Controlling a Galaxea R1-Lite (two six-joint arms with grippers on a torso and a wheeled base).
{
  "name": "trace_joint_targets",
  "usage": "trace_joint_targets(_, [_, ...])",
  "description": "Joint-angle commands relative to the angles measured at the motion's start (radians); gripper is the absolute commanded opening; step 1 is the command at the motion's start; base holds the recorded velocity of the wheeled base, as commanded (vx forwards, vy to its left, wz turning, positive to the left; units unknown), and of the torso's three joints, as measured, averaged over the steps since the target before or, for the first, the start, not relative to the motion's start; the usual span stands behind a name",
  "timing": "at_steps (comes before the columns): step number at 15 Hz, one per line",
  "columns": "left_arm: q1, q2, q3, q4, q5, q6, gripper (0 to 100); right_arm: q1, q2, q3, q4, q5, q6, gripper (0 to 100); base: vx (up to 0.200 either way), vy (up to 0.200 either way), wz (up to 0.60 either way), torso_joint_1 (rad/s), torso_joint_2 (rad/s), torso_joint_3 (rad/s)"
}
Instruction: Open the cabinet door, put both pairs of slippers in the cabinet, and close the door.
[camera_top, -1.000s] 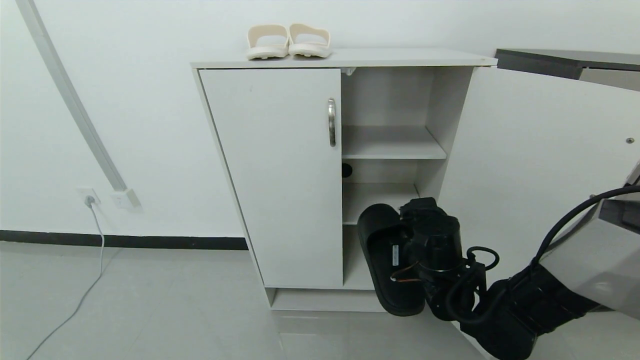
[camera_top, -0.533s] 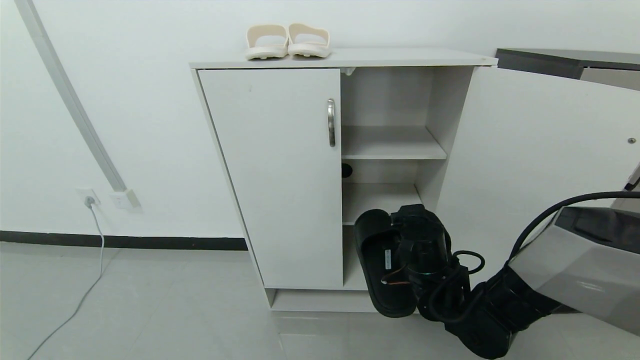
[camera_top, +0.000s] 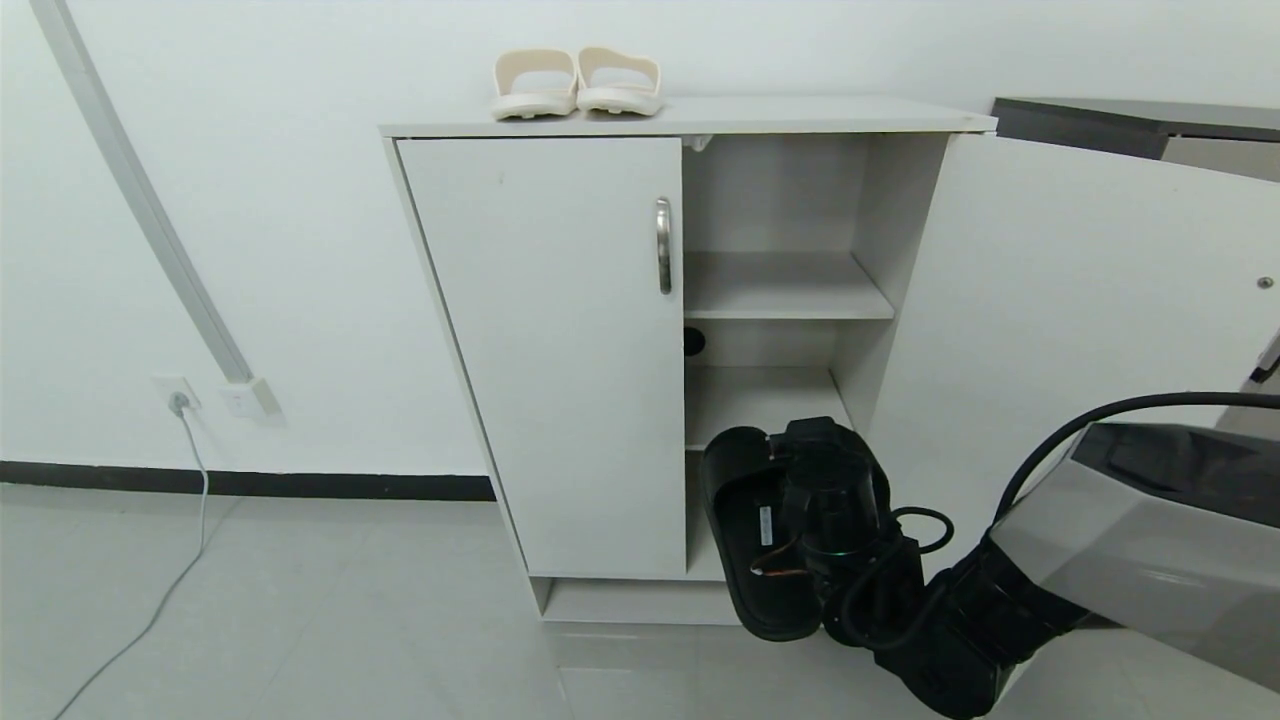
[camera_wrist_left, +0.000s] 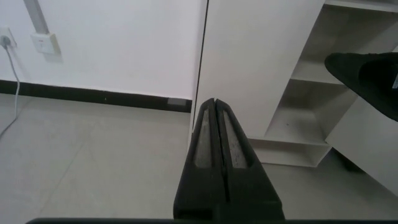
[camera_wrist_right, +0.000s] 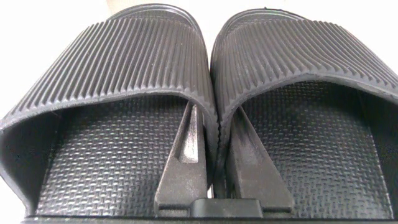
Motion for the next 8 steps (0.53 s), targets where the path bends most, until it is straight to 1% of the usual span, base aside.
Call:
trace_joint_targets(1, [0.000,0.003,0.000,-0.001,0.000,0.000,0,0.000,0.003,-0.001,0.000,0.000,0.000,0,0.000,0.000,0.00,0.000,0.00,0.000])
trace_joint_targets(3, [0.001,0.003,0.000,0.000,-0.003,0.000,0,0.000,0.011,-0.011,0.000,0.000,0.000,0,0.000,0.000,0.00,0.000,0.00,-0.132])
trace_joint_targets(8, [0.001,0.001,-0.001,0.000,-0.004,0.000,0,0.006,0.015,-0.019,0.000,-0.003,0.000,0,0.000,0.000,0.00,0.002,0.00,-0.186])
